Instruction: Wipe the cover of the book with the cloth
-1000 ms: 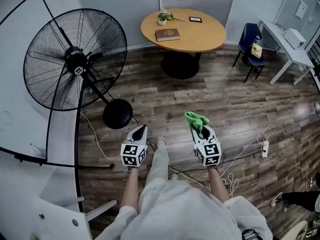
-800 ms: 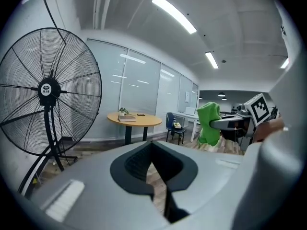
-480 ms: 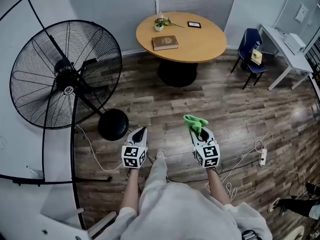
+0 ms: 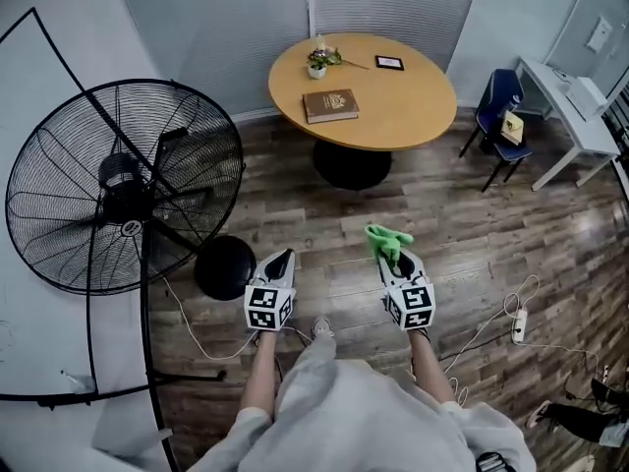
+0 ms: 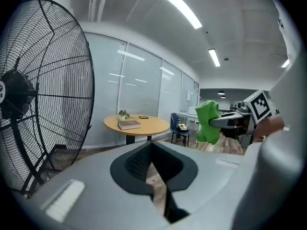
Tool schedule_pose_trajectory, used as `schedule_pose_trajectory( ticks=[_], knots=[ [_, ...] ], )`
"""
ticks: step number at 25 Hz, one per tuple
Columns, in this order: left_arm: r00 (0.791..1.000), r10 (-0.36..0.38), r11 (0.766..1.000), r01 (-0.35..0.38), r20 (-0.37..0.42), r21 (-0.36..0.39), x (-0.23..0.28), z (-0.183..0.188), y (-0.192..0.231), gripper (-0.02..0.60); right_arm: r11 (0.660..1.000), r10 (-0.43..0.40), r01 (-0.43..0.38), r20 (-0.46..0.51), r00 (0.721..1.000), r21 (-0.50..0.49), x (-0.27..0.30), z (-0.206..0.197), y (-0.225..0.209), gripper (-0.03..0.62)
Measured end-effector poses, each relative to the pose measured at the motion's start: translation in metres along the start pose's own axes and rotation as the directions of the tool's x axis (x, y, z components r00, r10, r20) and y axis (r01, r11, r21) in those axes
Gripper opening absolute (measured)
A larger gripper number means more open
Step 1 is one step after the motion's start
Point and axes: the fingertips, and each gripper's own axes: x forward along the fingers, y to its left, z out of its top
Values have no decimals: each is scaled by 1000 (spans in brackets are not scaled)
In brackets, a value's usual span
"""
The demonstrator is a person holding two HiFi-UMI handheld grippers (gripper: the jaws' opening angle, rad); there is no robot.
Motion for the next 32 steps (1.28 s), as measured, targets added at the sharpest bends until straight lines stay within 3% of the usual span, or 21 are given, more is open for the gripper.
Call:
schedule_pose_trajectory(
  ticks=[16, 32],
  knots=[
    [999, -48, 999, 48, -2, 2, 100, 36, 76, 9, 999, -49, 49, -11, 999, -4, 112, 33, -34, 109],
    [997, -71, 997, 71, -32, -10, 123, 28, 85, 9, 999, -48, 48, -28, 998, 12, 136, 28, -38, 107]
  ],
)
